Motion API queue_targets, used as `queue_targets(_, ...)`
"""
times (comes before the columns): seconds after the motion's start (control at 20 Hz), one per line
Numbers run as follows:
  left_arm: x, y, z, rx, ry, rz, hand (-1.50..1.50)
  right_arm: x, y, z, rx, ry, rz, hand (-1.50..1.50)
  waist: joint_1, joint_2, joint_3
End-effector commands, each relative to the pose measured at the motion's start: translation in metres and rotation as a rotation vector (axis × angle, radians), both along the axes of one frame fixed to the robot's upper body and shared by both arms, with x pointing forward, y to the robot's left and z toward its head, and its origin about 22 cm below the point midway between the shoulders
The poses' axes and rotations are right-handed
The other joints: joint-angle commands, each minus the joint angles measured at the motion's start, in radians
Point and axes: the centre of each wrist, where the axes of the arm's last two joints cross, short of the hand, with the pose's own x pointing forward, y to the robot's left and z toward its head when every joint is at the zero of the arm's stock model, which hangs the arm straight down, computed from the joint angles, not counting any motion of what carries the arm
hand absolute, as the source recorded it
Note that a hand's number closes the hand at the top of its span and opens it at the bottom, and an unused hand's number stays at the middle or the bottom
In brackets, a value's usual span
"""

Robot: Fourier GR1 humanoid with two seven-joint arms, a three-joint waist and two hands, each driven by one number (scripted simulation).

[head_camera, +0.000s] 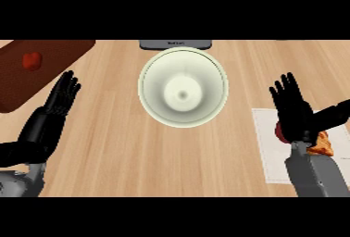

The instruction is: Pick the croissant from the placemat and place it in the bowl

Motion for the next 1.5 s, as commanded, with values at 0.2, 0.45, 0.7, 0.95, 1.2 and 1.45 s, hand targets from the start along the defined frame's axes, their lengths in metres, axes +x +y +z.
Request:
queue_targets(0.2, 0.023, 0.029, 0.021, -0.045, -0.079, 0.184, 0.00, 0.023, 0.026, 0.021, -0.430, -0.053, 0.386, -1.50, 0.056, 0.007, 0.005)
queue_targets(0.45, 0.024, 0.042, 0.025, -0.071, -0.008, 0.226, 0.00, 0.009, -0.020, 0.018, -1.078, -0.183, 0.078, -1.50, 0.012, -0.008, 0.002)
queue_targets(0.7, 0.021, 0.059, 0.025, -0.089, -0.010, 0.254, 0.00, -0.028, 0.024, -0.012, -1.262, -0.200, 0.137, -1.50, 0.005, -0.010, 0.005)
queue_targets(0.95, 0.021, 0.044, 0.013, -0.098, 0.009, 0.269, 0.00, -0.031, 0.025, 0.035, -1.513, -0.071, 0.112, -1.50, -0.016, -0.017, 0.001)
queue_targets(1.2, 0.029, 0.049, 0.024, -0.087, -0.010, 0.276, 0.00, -0.032, 0.042, 0.096, -1.643, 0.129, 0.077, -1.50, -0.018, -0.015, 0.002)
queue_targets(1.45, 0.027, 0.060, 0.023, -0.089, -0.011, 0.275, 0.00, -0.040, 0.041, 0.115, -1.801, 0.443, 0.291, -1.50, -0.011, -0.011, 0.000)
